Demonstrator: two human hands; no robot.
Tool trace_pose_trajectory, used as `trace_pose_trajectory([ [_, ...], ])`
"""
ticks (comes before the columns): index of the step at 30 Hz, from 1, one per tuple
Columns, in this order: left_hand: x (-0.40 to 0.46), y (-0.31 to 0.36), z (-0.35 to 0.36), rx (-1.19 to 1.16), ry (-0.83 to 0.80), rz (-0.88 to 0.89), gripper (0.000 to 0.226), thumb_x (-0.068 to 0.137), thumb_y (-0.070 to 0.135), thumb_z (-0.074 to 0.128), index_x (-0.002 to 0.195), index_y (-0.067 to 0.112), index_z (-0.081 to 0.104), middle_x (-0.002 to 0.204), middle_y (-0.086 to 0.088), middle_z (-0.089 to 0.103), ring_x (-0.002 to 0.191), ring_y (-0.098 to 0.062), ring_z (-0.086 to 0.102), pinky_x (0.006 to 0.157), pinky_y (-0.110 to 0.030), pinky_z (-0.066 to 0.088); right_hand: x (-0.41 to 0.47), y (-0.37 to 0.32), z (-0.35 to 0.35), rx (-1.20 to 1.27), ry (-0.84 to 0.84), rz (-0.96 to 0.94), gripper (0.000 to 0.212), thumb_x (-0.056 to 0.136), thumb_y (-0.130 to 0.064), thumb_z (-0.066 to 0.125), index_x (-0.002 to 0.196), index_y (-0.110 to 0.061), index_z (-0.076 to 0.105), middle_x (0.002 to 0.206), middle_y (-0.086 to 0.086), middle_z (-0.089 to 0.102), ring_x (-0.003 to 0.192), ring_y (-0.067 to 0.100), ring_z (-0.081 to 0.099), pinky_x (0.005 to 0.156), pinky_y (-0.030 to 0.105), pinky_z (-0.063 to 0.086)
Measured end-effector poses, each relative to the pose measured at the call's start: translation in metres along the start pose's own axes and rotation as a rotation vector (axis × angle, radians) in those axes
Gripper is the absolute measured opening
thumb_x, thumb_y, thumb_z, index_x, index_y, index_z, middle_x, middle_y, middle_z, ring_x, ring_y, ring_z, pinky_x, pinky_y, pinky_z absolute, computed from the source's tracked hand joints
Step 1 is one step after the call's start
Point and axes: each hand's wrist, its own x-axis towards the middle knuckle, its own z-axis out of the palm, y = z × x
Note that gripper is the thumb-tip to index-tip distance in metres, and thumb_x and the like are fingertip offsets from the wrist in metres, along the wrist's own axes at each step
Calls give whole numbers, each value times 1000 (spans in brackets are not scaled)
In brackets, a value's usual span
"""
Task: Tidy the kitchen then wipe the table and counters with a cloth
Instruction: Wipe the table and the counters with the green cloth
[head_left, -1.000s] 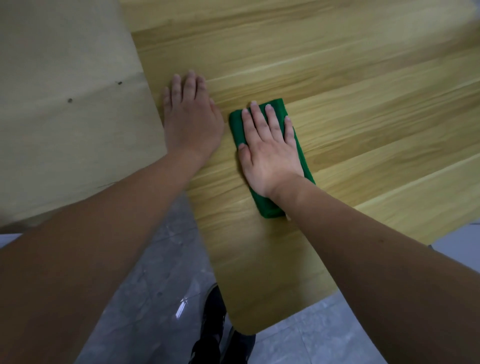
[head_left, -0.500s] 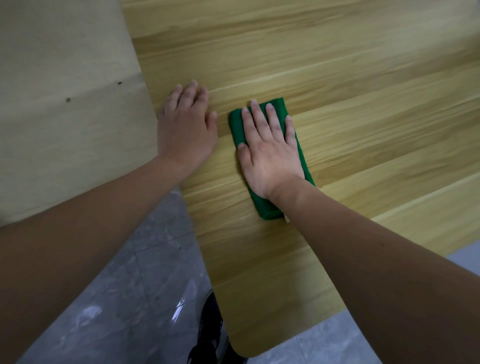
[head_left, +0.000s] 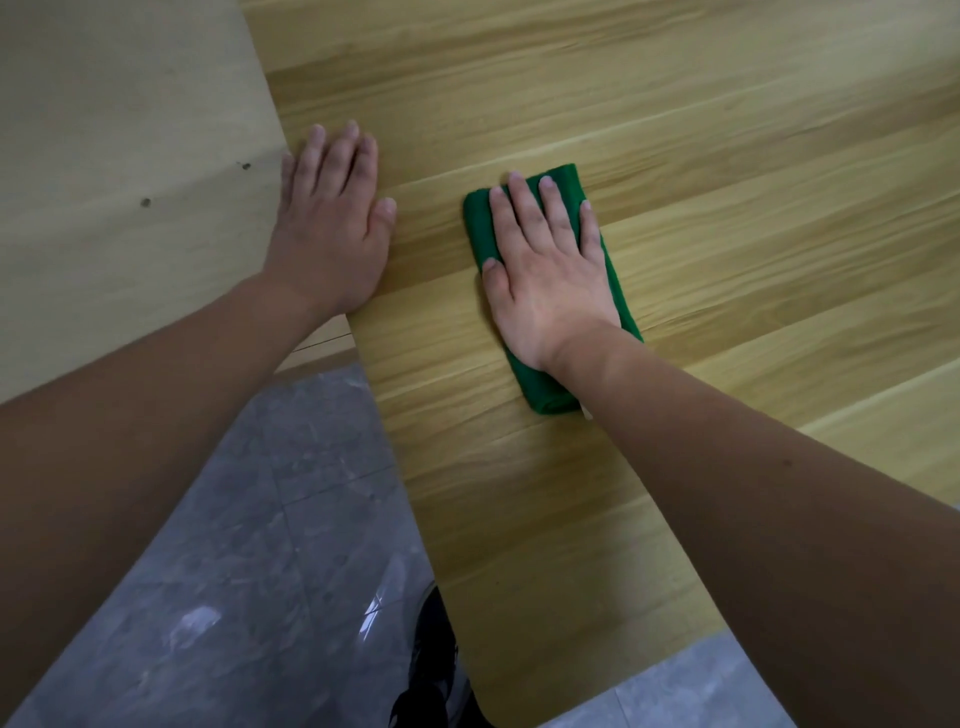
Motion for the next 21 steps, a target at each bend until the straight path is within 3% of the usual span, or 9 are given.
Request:
trace_pose_trajectory([
  [21,0,-2,2,15,24,-11,56,104,36,20,155,15,10,163,-3,5,149,-24,-2,120,-42,-5,-19,-44,6,-3,-22,-53,61,100,-36,18,154,-14,-1,161,3,-12,147,24,-14,119,48,-8],
])
